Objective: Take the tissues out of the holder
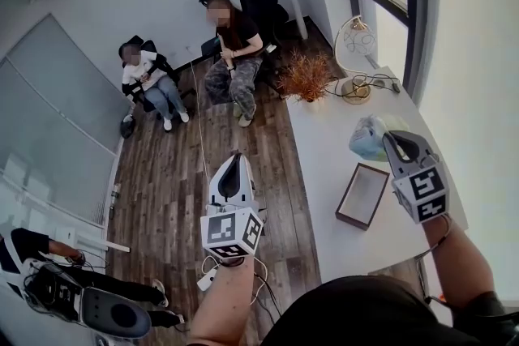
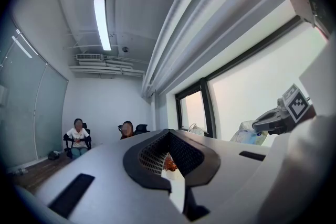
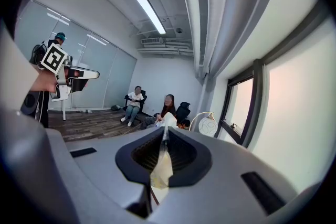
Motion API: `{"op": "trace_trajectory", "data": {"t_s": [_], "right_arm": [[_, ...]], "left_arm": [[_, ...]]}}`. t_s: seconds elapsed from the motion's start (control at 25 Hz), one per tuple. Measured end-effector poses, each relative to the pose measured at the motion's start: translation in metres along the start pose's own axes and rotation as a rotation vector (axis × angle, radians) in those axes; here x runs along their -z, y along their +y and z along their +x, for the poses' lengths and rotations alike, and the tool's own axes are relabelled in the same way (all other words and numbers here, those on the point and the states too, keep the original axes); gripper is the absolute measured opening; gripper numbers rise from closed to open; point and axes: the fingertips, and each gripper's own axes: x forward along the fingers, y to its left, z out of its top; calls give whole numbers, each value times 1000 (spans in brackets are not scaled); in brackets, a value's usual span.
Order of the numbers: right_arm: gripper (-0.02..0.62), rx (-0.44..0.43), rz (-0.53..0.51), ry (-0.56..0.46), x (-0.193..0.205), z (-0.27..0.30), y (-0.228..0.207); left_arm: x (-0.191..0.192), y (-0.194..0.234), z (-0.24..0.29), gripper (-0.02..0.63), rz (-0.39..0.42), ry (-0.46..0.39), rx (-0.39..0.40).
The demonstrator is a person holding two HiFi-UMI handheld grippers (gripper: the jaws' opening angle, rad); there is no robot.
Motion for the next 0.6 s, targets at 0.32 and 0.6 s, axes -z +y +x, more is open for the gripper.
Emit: {"op": "trace_trajectory", "data": {"t_s": [0.32,0.6], "right_arm": [[11,15,7,-27,-14,8,-5],[11,27,28,-48,-21,7,-19]], "left_arm": [[-10,12,0,5,-7,-9,-15],[-15,9,12,5,-7,-16,-3]]}}
